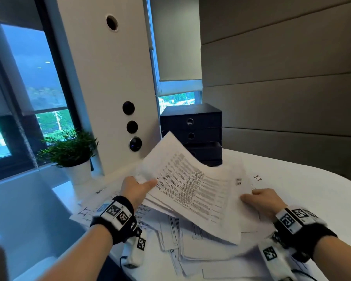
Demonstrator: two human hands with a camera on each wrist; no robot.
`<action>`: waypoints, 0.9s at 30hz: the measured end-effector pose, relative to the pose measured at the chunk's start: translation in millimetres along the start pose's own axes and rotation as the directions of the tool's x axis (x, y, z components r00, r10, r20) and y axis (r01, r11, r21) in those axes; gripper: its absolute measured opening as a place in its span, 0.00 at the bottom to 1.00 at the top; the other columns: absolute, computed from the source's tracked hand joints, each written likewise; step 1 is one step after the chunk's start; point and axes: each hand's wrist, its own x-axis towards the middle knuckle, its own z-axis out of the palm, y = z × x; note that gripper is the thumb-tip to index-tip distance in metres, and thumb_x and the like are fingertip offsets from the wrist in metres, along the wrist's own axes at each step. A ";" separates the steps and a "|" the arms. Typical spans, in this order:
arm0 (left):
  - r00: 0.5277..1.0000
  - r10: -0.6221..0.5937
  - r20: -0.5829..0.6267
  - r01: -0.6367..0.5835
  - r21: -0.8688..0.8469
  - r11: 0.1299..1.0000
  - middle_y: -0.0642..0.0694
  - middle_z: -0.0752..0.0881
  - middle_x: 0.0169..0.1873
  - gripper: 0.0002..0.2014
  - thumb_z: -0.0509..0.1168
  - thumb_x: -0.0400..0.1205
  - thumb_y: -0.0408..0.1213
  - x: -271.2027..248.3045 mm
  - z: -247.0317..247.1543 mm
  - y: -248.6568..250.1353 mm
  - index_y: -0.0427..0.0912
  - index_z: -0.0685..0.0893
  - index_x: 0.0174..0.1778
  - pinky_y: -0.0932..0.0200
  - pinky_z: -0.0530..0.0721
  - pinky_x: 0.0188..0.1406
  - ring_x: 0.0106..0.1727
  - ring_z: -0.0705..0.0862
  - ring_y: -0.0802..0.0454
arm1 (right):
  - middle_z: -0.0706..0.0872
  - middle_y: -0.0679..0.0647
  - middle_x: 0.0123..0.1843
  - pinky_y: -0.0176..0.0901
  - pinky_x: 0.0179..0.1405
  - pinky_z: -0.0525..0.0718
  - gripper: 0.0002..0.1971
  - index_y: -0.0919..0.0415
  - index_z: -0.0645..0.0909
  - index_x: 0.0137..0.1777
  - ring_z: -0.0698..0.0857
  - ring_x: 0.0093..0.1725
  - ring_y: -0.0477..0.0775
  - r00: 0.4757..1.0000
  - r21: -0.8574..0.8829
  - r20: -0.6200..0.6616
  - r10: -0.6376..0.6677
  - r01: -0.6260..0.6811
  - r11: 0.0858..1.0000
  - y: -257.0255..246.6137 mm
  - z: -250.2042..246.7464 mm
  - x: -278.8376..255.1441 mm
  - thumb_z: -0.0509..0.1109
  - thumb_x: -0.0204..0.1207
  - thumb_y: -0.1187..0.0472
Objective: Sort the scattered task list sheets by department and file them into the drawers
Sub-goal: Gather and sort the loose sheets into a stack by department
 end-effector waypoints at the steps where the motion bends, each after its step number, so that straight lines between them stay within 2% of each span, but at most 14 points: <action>1: 1.000 -0.007 -0.006 0.006 -0.017 1.000 0.40 0.91 0.42 0.20 0.82 0.64 0.38 0.7 -1.0 -2.5 0.36 0.86 0.47 0.39 0.86 0.53 0.45 0.90 0.40 | 0.90 0.61 0.37 0.47 0.42 0.86 0.10 0.69 0.87 0.36 0.87 0.37 0.57 1.000 0.005 -0.002 0.010 -0.010 1.000 1.1 0.5 2.0 0.79 0.69 0.61; 2: 1.000 -0.003 0.003 0.003 -0.056 0.998 0.39 0.91 0.40 0.21 0.83 0.62 0.36 -1.8 -1.3 -2.8 0.34 0.87 0.47 0.38 0.87 0.53 0.44 0.90 0.39 | 0.90 0.62 0.37 0.51 0.48 0.87 0.13 0.71 0.88 0.36 0.88 0.39 0.59 1.000 0.005 -0.009 0.022 -0.022 1.000 2.6 0.5 3.2 0.81 0.66 0.58; 4: 0.999 -0.003 0.034 0.008 -0.129 0.992 0.38 0.92 0.41 0.25 0.84 0.55 0.35 -3.1 -3.7 -5.4 0.33 0.87 0.47 0.37 0.84 0.57 0.46 0.90 0.38 | 0.91 0.64 0.37 0.55 0.50 0.87 0.19 0.73 0.88 0.39 0.90 0.40 0.63 0.999 -0.003 -0.020 0.037 -0.037 0.999 7.9 0.3 5.7 0.85 0.60 0.55; 7: 0.999 0.006 0.043 0.001 -0.156 0.988 0.35 0.91 0.43 0.39 0.87 0.46 0.47 -0.1 -6.5 -12.0 0.32 0.86 0.50 0.33 0.82 0.59 0.50 0.88 0.33 | 0.91 0.64 0.36 0.52 0.41 0.86 0.20 0.74 0.88 0.41 0.86 0.35 0.60 0.998 0.002 -0.056 0.030 -0.030 1.000 13.8 -0.5 8.0 0.85 0.60 0.57; 9: 1.000 0.025 0.014 -0.022 -0.140 0.990 0.30 0.90 0.44 0.46 0.86 0.47 0.58 1.9 -8.1 -11.2 0.27 0.84 0.52 0.31 0.83 0.55 0.48 0.88 0.29 | 0.90 0.66 0.36 0.52 0.38 0.84 0.18 0.74 0.88 0.40 0.84 0.32 0.58 0.997 -0.007 -0.081 0.001 -0.001 1.000 13.8 -0.3 7.3 0.83 0.63 0.57; 10: 1.000 0.025 0.017 -0.022 -0.145 0.989 0.31 0.90 0.44 0.45 0.83 0.52 0.62 1.4 -9.2 -7.4 0.27 0.83 0.51 0.32 0.83 0.55 0.48 0.88 0.30 | 0.90 0.65 0.34 0.51 0.36 0.83 0.17 0.74 0.87 0.39 0.83 0.31 0.57 0.996 -0.005 -0.089 -0.009 0.008 1.000 12.5 0.1 5.5 0.83 0.64 0.57; 11: 1.000 0.017 0.012 -0.015 -0.152 0.988 0.34 0.89 0.43 0.39 0.79 0.61 0.61 -0.4 -10.1 -3.3 0.27 0.83 0.50 0.36 0.82 0.56 0.47 0.87 0.33 | 0.88 0.64 0.31 0.49 0.34 0.81 0.16 0.74 0.86 0.36 0.82 0.30 0.57 0.996 -0.002 -0.091 -0.014 0.014 1.000 11.4 0.7 4.6 0.82 0.65 0.58; 13: 1.000 0.009 -0.005 -0.009 -0.166 0.986 0.36 0.89 0.43 0.19 0.70 0.79 0.46 -1.7 -11.2 2.8 0.30 0.83 0.45 0.44 0.78 0.56 0.47 0.85 0.36 | 0.83 0.60 0.26 0.44 0.32 0.77 0.14 0.70 0.84 0.29 0.79 0.28 0.55 0.996 -0.007 -0.089 -0.029 0.028 1.000 9.7 1.7 2.9 0.80 0.68 0.60; 15: 1.000 0.014 -0.024 -0.017 -0.106 0.994 0.36 0.89 0.44 0.11 0.64 0.83 0.37 4.5 -12.1 0.5 0.31 0.83 0.45 0.44 0.81 0.54 0.50 0.86 0.35 | 0.81 0.57 0.24 0.42 0.30 0.76 0.15 0.65 0.82 0.25 0.78 0.27 0.55 0.996 -0.007 -0.075 -0.042 0.041 0.999 8.4 2.4 0.9 0.79 0.69 0.61; 18: 0.995 0.097 -0.007 -0.096 0.005 0.995 0.45 0.88 0.41 0.05 0.65 0.83 0.36 2.9 -13.0 -1.5 0.41 0.85 0.42 0.54 0.80 0.49 0.44 0.85 0.46 | 0.81 0.57 0.23 0.42 0.29 0.75 0.17 0.64 0.80 0.23 0.78 0.26 0.55 0.997 -0.013 -0.071 -0.040 0.040 0.999 8.8 2.9 -0.3 0.79 0.70 0.61; 20: 0.991 0.133 -0.028 -0.130 0.075 0.989 0.42 0.88 0.37 0.03 0.72 0.78 0.38 1.4 -13.8 -3.0 0.45 0.87 0.38 0.56 0.79 0.43 0.39 0.82 0.47 | 0.81 0.60 0.26 0.44 0.31 0.76 0.16 0.70 0.83 0.27 0.78 0.28 0.56 0.996 -0.017 -0.076 -0.040 0.039 0.999 9.4 3.9 -0.9 0.80 0.69 0.60; 22: 0.982 0.169 -0.089 -0.159 0.115 0.981 0.40 0.88 0.33 0.05 0.78 0.70 0.38 -3.5 -15.4 -2.5 0.44 0.89 0.34 0.58 0.77 0.36 0.34 0.78 0.48 | 0.81 0.61 0.26 0.45 0.32 0.75 0.17 0.72 0.83 0.29 0.78 0.28 0.55 0.996 -0.006 -0.082 -0.042 0.042 0.999 10.4 5.0 -1.7 0.81 0.68 0.58; 24: 0.977 0.163 -0.138 -0.146 0.124 0.981 0.41 0.88 0.30 0.09 0.82 0.64 0.38 -4.9 -17.2 -3.8 0.40 0.89 0.31 0.57 0.78 0.33 0.31 0.79 0.48 | 0.79 0.60 0.25 0.44 0.30 0.74 0.17 0.67 0.80 0.25 0.76 0.26 0.55 0.995 -0.006 -0.090 -0.040 0.040 0.999 10.2 5.5 -2.8 0.81 0.67 0.58; 27: 0.984 0.103 -0.146 -0.090 0.098 0.991 0.42 0.88 0.27 0.20 0.82 0.61 0.49 -6.7 -20.8 -2.1 0.35 0.86 0.29 0.51 0.83 0.31 0.28 0.81 0.46 | 0.79 0.59 0.24 0.43 0.30 0.73 0.17 0.65 0.80 0.24 0.75 0.26 0.54 0.996 -0.017 -0.078 -0.045 0.043 0.999 8.1 4.7 -5.4 0.81 0.68 0.59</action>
